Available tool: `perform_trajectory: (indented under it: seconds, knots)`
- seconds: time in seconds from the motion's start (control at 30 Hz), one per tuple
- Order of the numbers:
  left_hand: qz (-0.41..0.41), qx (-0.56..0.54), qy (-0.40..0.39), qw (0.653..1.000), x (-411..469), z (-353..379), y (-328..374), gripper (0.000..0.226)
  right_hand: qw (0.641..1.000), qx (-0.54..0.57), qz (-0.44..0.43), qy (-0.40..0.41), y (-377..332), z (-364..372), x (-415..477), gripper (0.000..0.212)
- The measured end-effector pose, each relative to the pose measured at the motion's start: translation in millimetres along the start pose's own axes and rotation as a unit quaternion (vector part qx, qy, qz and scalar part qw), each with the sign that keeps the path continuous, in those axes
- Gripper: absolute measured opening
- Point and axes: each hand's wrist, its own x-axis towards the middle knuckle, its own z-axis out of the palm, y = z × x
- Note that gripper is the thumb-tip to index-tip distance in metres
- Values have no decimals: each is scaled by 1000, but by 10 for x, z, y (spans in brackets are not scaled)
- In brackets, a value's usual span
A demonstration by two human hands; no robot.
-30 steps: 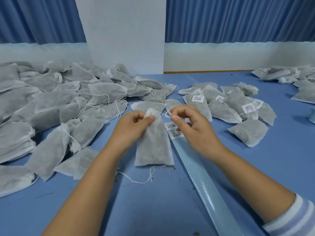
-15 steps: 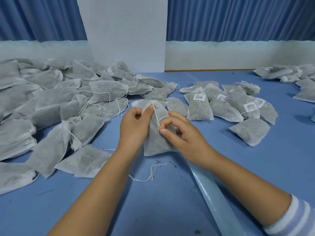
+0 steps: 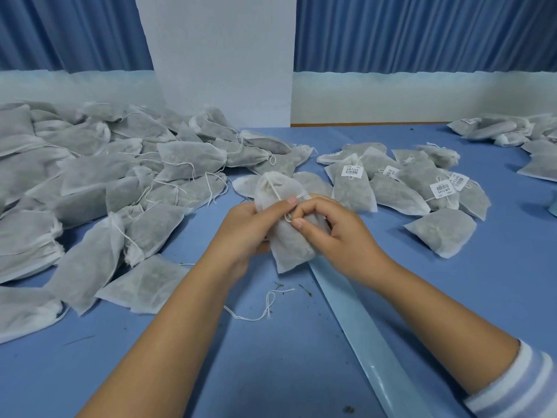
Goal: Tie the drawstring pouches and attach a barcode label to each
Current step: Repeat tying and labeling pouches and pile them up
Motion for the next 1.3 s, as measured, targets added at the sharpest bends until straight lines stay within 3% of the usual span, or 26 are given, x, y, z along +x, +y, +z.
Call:
perform_trajectory:
  seconds: [0.13,0.23,0.33,0.43,0.53,0.87,1.03,1.17,1.3]
  knots:
    - [-4,-4,17,1000,23,-47,-16,13,999,-1,27,-39,-17,-51,6,16]
    - [-23,4,36,999,50,-115,-10,13,993,44,110,13,4,-144,50,14]
    - [-67,16,41,997,75,-204,6,16,974,-35,214,60,95,-263,102,9]
    - [-110,-4,10,994,78,-289,26,15,940,-88,330,-10,160,-351,93,19]
    - [-146,-30,-30,988,62,-317,27,15,925,-71,369,-64,147,-350,80,28]
    - [-165,-63,-109,978,42,-318,32,41,968,59,244,-22,101,-353,58,13]
    - [-187,-176,-150,955,62,-280,-5,27,972,74,222,-31,128,-302,51,12]
    - [-202,-210,-148,945,84,-283,-45,34,979,61,195,-20,153,-294,36,16]
    - [-201,-213,-144,945,114,-276,-69,39,989,-19,149,-14,165,-262,9,19]
